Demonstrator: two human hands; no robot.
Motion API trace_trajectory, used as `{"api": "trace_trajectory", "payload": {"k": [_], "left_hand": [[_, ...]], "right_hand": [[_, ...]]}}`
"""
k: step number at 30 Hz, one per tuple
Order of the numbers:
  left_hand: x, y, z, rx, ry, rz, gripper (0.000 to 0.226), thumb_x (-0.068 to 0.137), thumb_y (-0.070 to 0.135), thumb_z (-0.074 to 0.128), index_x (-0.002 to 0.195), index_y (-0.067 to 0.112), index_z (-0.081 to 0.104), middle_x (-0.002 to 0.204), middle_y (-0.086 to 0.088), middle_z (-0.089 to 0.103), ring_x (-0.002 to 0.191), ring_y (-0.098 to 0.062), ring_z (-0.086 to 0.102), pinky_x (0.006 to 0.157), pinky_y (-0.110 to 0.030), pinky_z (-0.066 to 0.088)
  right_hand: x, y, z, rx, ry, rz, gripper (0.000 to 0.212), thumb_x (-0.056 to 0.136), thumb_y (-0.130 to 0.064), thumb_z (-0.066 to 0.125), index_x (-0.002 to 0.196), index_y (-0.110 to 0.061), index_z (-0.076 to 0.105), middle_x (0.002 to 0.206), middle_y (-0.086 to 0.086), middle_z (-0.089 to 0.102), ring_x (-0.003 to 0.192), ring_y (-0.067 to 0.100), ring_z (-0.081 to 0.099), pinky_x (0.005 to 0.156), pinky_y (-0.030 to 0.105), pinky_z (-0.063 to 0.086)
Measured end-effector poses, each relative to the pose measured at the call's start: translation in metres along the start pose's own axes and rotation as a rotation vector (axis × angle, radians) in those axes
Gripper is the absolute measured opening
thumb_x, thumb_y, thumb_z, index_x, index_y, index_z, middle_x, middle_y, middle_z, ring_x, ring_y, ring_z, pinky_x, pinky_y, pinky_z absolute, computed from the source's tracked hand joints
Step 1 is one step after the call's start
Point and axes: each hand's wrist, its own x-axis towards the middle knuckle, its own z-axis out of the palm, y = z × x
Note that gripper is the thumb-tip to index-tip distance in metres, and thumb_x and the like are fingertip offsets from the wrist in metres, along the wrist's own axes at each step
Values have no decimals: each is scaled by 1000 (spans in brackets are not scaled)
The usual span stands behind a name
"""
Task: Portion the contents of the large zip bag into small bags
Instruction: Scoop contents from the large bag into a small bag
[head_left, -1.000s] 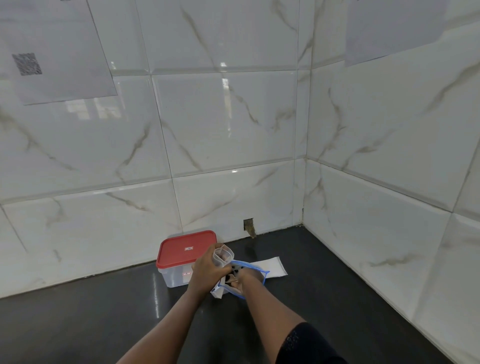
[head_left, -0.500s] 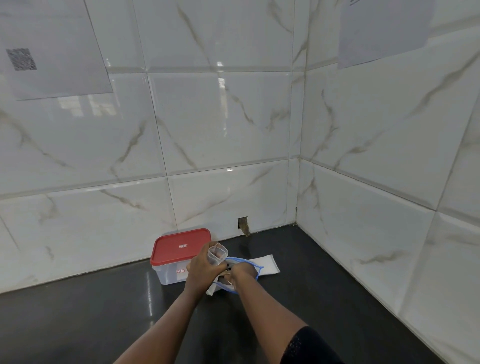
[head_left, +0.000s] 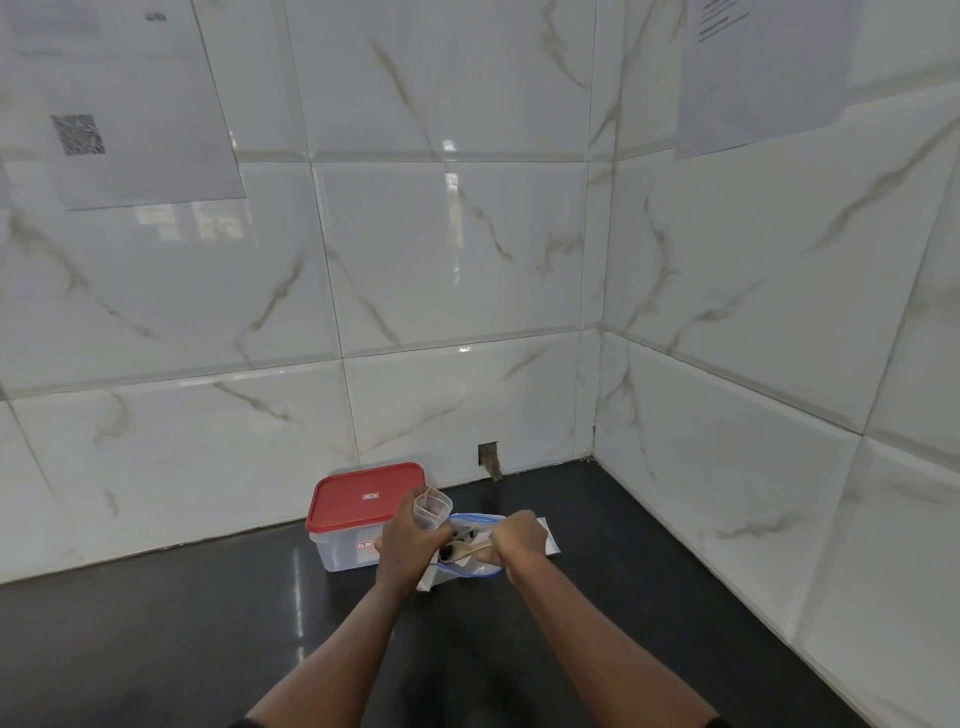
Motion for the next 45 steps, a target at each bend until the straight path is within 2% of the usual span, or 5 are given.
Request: {"api": "trace_trajectory", "payload": {"k": [4,9,17,34,45], "left_hand": [[-1,1,1,-17,-11,-15,45,73,24,75,106,28,45,98,4,58,94,-19,57,82,-37,51],[-4,1,2,-28,-10,-32,46,73,24,76,105,30,43,97,5,57,95,-20,57,88,-44,49],[-7,1,4,-20,-79,-39,51,68,29,78,106,34,43,99,7,58,95,-17,56,92,-47,46],[-12,5,2,-13,-105,-43,58,62,36,70,114,32,45,102,9,57,97,-16,55,95,-50,44],[-11,1,-11,-25,-48,-17,43,70,33,78,104,33,50,92,14,60,89,-11,58,84,-36,49]], "right_hand": [[-4,-3,-25,-49,-10,-46,11,88,0,55,98,0,59,90,12,62,72,22,69,42,16,47],[5,-8,-52,-32,-45,-19,24,90,3,45,106,10,61,79,13,60,59,18,61,69,28,58],[-8,-38,-93,38,-102,-53,25,91,12,36,83,12,60,74,20,57,55,21,58,37,18,50],[-47,-47,-51,-718,-82,-905,37,87,6,49,115,-9,69,107,11,70,91,19,65,74,14,41],[-54,-20,-61,-938,67,-741,34,89,-8,46,111,-21,68,111,6,65,101,24,62,85,32,49]]}}
